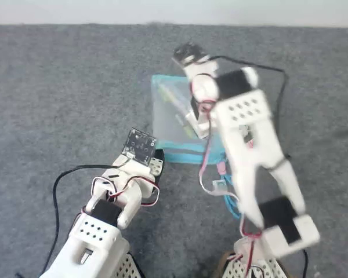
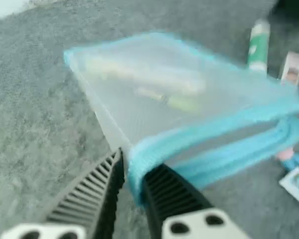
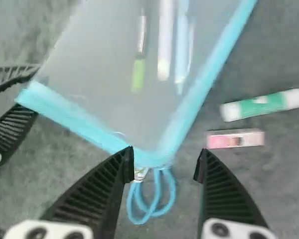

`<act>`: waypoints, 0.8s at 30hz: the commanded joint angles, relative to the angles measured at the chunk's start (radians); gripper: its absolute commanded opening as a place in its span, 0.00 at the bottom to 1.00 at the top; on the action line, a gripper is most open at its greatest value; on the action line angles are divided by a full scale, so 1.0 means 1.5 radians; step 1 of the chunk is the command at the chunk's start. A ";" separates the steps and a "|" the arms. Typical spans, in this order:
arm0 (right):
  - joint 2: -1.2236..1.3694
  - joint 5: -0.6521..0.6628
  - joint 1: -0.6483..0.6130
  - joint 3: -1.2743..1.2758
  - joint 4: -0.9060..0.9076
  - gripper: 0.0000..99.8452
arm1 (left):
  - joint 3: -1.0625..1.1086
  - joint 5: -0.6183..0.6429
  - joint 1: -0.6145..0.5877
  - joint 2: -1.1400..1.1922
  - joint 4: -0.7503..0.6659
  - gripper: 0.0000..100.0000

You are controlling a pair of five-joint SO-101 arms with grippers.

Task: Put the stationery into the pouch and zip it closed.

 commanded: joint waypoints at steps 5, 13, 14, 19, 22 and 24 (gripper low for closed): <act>-0.072 -0.013 0.167 0.141 -0.002 0.19 | -0.009 0.002 -0.048 -0.014 -0.018 0.01; 0.024 -0.147 0.242 0.322 -0.200 0.19 | -0.006 0.002 -0.072 -0.014 -0.026 0.01; 0.038 -0.160 0.242 0.326 -0.217 0.19 | -0.006 0.002 -0.073 -0.014 -0.025 0.01; 0.111 -0.226 0.242 0.326 -0.277 0.19 | -0.005 0.002 -0.073 -0.014 -0.025 0.01; 0.152 -0.278 0.244 0.325 -0.303 0.19 | -0.005 0.002 -0.073 -0.014 -0.025 0.01; 0.172 -0.318 0.247 0.325 -0.321 0.19 | -0.005 0.002 -0.071 -0.014 -0.025 0.01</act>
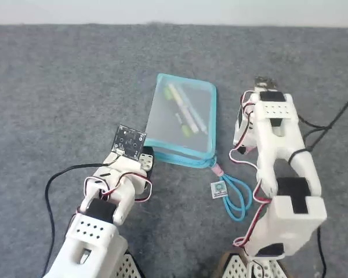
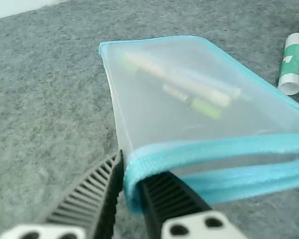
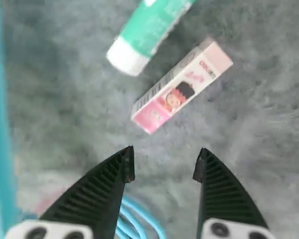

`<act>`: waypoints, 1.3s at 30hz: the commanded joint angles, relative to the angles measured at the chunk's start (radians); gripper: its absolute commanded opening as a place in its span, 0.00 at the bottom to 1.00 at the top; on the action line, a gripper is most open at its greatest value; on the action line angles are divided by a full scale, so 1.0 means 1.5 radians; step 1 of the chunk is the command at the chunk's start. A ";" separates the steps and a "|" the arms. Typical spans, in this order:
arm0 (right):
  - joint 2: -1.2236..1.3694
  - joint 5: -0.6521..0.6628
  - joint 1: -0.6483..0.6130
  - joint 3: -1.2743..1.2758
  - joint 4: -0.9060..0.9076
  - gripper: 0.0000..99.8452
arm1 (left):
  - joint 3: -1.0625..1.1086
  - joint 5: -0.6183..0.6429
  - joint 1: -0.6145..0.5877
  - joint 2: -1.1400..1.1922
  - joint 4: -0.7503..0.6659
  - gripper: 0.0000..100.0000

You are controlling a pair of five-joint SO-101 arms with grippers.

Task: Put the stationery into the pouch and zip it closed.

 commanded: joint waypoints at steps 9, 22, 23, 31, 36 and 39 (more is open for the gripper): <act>0.027 -0.115 0.014 -0.001 -0.037 0.19 | -0.005 0.002 0.000 -0.014 -0.025 0.01; 0.026 -0.212 0.070 0.000 -0.059 0.10 | -0.005 0.002 -0.003 -0.013 -0.024 0.01; 0.026 -0.223 0.087 -0.002 -0.059 0.10 | -0.005 0.002 -0.004 -0.013 -0.024 0.01; 0.025 -0.322 0.187 -0.034 -0.009 0.17 | -0.005 0.002 -0.001 -0.013 -0.024 0.01; 0.020 -0.203 0.141 -0.074 0.037 0.21 | -0.005 0.002 -0.004 -0.013 -0.024 0.01; 0.020 -0.111 0.108 -0.105 0.062 0.21 | -0.005 0.002 -0.004 -0.013 -0.024 0.01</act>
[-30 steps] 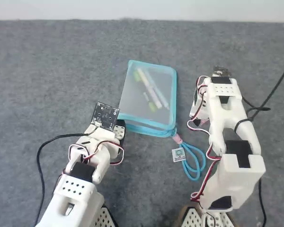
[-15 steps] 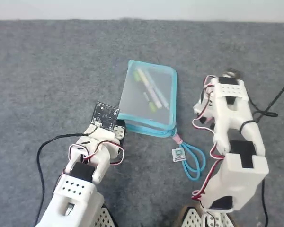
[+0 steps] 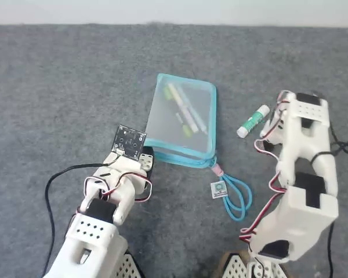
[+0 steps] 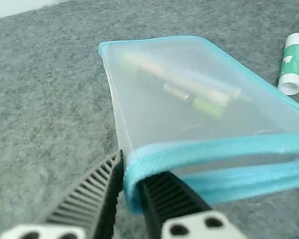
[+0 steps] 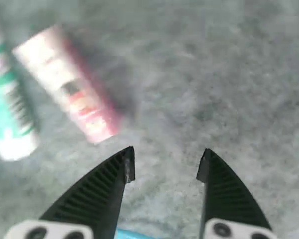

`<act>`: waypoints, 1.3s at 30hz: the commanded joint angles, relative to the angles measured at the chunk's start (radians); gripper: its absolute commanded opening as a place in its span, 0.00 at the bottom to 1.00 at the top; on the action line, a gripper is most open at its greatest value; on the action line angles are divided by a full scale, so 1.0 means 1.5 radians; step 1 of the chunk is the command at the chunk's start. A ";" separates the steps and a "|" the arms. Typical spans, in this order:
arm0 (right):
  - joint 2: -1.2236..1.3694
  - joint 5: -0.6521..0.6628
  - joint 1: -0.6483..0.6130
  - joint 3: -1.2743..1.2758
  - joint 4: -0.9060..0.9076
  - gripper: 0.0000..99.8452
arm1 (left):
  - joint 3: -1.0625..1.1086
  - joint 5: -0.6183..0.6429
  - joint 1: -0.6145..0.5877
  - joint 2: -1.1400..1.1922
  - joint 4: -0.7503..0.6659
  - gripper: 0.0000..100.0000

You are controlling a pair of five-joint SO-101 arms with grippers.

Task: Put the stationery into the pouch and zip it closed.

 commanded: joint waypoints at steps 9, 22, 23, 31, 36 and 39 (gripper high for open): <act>0.011 0.084 -0.081 -0.114 -0.001 0.21 | -0.005 0.002 -0.004 -0.013 -0.024 0.01; 0.143 0.206 -0.031 -0.116 -0.118 0.21 | -0.005 0.002 0.000 -0.013 -0.024 0.01; 0.145 0.216 -0.030 -0.116 -0.117 0.21 | -0.005 0.002 -0.001 -0.013 -0.024 0.01; 0.141 0.288 -0.035 -0.116 -0.060 0.01 | -0.005 0.002 -0.004 -0.013 -0.024 0.01; 0.139 0.328 -0.029 -0.114 -0.020 0.01 | 0.004 0.002 -0.004 -0.014 -0.025 0.01; 0.111 0.369 -0.028 -0.110 0.015 0.01 | 0.004 0.002 -0.004 -0.014 -0.028 0.01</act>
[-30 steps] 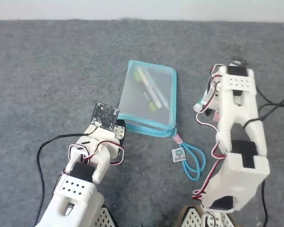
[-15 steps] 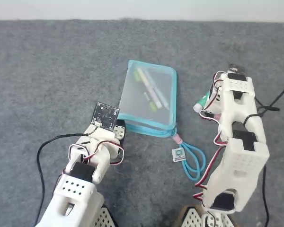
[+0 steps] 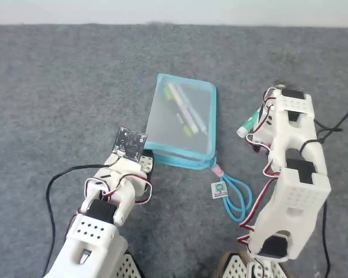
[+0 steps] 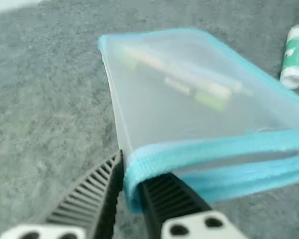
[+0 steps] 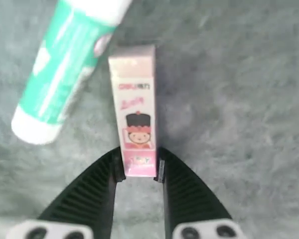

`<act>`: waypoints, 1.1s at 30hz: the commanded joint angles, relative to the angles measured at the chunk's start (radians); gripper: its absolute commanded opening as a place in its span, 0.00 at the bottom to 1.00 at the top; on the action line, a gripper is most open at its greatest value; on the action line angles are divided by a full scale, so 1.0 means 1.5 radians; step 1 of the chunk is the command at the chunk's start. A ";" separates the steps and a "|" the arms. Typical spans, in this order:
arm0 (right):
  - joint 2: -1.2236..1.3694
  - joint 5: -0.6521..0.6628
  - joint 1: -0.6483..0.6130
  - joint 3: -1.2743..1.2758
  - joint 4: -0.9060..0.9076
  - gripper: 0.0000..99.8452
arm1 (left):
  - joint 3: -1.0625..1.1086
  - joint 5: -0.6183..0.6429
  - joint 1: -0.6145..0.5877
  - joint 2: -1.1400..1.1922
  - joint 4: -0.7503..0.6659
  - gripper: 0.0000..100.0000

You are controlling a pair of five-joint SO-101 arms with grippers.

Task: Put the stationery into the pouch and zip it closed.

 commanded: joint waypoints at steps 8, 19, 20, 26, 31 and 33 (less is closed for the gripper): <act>-0.301 0.148 -0.040 0.151 0.048 0.01 | -0.015 0.002 -0.002 -0.014 -0.028 0.01; -0.744 0.302 -0.187 0.340 0.185 0.01 | -0.015 0.016 0.002 -0.014 -0.046 0.01; -0.768 0.314 -0.211 0.344 0.204 0.01 | -0.015 0.023 0.002 -0.014 -0.046 0.01; -0.829 0.344 -0.385 0.348 0.281 0.01 | -0.015 0.027 0.002 -0.014 -0.046 0.01; -0.766 0.315 -0.489 0.342 0.266 0.01 | -0.015 0.027 0.002 -0.014 -0.046 0.01; -0.717 0.300 -0.493 0.343 0.237 0.01 | -0.015 0.027 0.002 -0.014 -0.046 0.01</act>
